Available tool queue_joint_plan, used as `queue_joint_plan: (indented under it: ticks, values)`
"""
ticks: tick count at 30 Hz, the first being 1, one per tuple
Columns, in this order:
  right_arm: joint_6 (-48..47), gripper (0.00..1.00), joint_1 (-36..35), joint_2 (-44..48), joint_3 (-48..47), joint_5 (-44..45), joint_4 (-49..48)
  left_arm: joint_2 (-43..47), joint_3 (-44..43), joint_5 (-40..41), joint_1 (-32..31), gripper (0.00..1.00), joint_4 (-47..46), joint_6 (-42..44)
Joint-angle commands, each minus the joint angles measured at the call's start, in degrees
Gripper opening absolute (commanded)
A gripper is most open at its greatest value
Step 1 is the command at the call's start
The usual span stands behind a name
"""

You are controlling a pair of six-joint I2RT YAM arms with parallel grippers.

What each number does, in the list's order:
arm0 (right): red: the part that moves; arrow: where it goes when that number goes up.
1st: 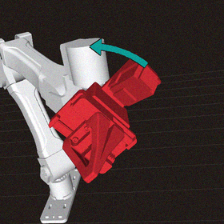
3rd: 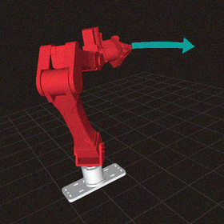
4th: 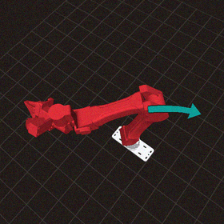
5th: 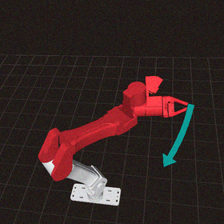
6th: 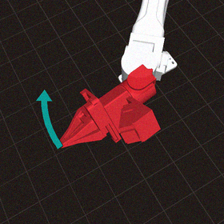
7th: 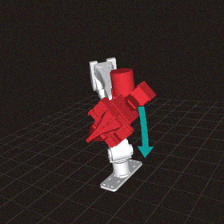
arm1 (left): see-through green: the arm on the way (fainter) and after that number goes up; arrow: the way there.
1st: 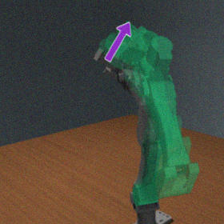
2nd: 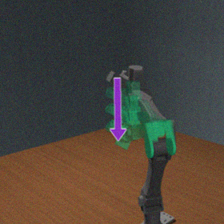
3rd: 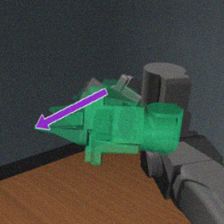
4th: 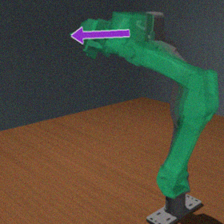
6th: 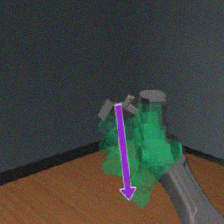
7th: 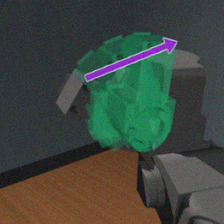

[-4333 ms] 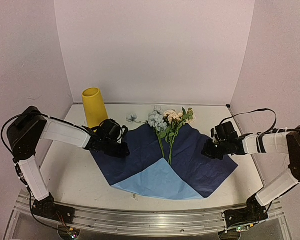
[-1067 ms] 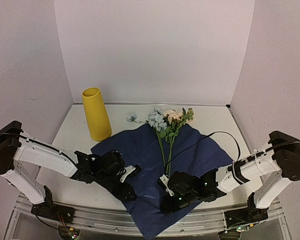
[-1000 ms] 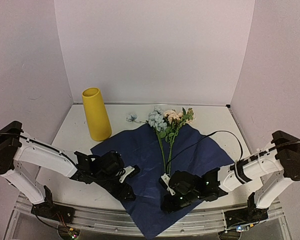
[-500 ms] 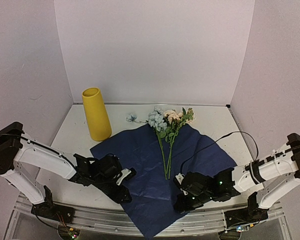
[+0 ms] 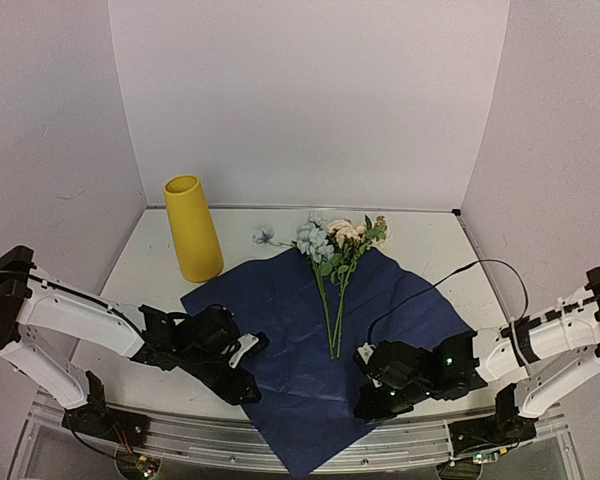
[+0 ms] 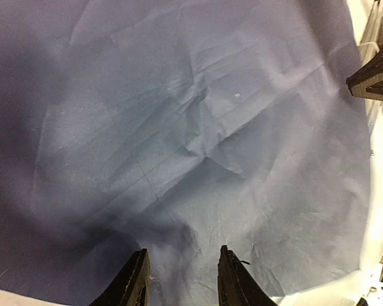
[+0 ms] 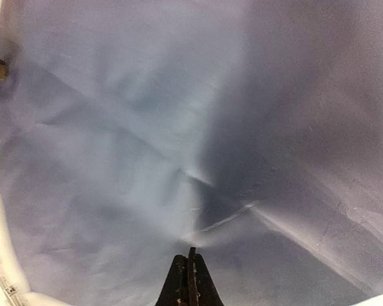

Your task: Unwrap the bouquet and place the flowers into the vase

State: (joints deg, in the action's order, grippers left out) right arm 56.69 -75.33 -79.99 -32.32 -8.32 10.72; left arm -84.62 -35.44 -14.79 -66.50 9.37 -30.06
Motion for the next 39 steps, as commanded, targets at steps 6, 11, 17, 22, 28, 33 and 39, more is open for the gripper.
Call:
queue_joint_plan:
  ticks: [6,11,17,22,28,33,39]
  values:
    - [-4.5,0.0,-0.3,2.8,-11.5,7.6,6.2,7.2,-6.2,6.8,-0.1,0.41,3.2,-0.2]
    - [-5.3,0.0,2.8,0.4,-15.5,11.4,7.2,6.6,-9.3,17.1,0.3,0.43,3.4,-2.8]
    - [-9.0,0.08,12.6,-2.6,-21.6,17.5,7.6,4.9,-12.9,27.1,3.9,0.46,1.8,-4.6]
    - [-13.8,0.24,16.0,-5.3,-27.3,20.1,7.6,2.1,-15.9,24.4,6.5,0.49,-0.7,-1.9]
    - [-14.5,0.25,17.2,-6.6,-28.2,20.0,7.8,-0.7,-17.6,20.8,6.6,0.5,-1.2,-0.4]
    - [-15.2,0.26,17.5,-5.9,-27.1,18.5,7.8,-1.6,-17.6,11.3,6.5,0.49,-2.5,1.2]
    - [-18.6,0.22,17.3,-2.9,-20.7,1.3,0.8,-1.4,-14.7,-9.9,5.3,0.47,-4.1,2.3]
